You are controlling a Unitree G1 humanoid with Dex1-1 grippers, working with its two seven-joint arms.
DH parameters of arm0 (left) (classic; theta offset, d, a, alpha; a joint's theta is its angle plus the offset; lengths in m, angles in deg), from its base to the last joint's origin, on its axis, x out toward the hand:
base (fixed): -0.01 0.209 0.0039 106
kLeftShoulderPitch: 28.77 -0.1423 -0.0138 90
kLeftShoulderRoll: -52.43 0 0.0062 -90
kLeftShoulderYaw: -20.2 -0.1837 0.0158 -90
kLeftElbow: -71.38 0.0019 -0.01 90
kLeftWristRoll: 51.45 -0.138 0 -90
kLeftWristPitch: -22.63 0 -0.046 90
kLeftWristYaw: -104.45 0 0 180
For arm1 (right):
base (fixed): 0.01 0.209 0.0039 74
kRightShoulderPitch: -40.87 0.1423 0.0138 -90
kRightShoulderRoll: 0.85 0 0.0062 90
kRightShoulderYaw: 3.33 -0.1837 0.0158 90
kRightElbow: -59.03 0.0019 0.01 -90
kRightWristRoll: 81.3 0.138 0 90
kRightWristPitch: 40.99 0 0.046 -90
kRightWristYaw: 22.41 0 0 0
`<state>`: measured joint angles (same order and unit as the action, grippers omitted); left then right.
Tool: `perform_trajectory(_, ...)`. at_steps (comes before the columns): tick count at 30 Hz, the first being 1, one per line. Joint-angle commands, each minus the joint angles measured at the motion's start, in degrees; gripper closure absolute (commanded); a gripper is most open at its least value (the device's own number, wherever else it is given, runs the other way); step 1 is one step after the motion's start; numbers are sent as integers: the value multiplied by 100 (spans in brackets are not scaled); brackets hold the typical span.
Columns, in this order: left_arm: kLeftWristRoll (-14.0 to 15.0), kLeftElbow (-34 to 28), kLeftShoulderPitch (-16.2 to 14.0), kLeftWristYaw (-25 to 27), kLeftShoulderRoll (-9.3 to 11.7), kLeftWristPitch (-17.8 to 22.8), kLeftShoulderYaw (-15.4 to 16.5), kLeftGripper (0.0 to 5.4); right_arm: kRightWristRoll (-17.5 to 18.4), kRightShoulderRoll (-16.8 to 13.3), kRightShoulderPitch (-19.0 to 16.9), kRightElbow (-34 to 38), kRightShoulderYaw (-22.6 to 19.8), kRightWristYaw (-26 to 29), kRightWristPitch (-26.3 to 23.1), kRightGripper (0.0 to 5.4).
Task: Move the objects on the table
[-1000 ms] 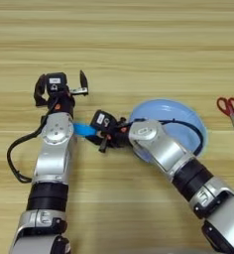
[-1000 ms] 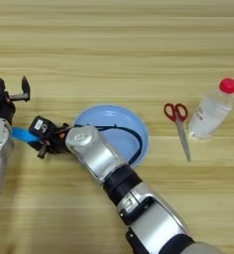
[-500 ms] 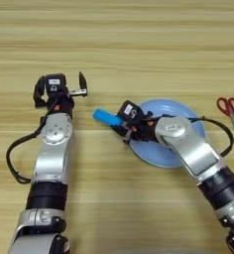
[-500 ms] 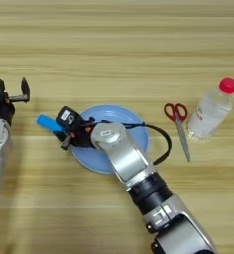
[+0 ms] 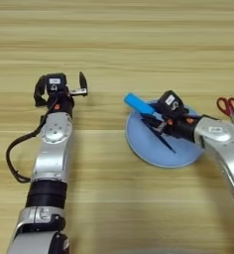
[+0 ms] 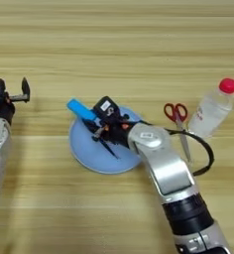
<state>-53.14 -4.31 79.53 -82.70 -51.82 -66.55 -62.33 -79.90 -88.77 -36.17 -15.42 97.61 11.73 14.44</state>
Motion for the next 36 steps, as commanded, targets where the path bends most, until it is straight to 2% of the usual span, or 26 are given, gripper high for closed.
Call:
perform_trajectory(1,25,71,73,51,60,-10,-27,0,245,-230,-245,114,-547,-176,-21,398)
perform_trajectory(10,26,125,76,130,93,-20,-38,0,417,-349,-660,-505,-986,-452,355,398)
perform_trajectory(14,30,155,87,155,109,-21,-29,0,409,-331,-707,-914,-893,-484,510,398)
perform_trajectory(26,37,110,57,131,105,-1,-31,0,464,-313,-739,-959,-689,-510,564,398)
perform_trajectory(27,36,106,55,132,107,0,-31,0,483,-308,-739,-933,-679,-514,573,369)
perform_trajectory(34,32,98,46,142,118,8,-33,0,748,-113,-716,-741,-845,-609,862,296)
perform_trajectory(36,29,118,46,145,121,0,-35,0,821,-24,-685,-700,-915,-680,1114,279)
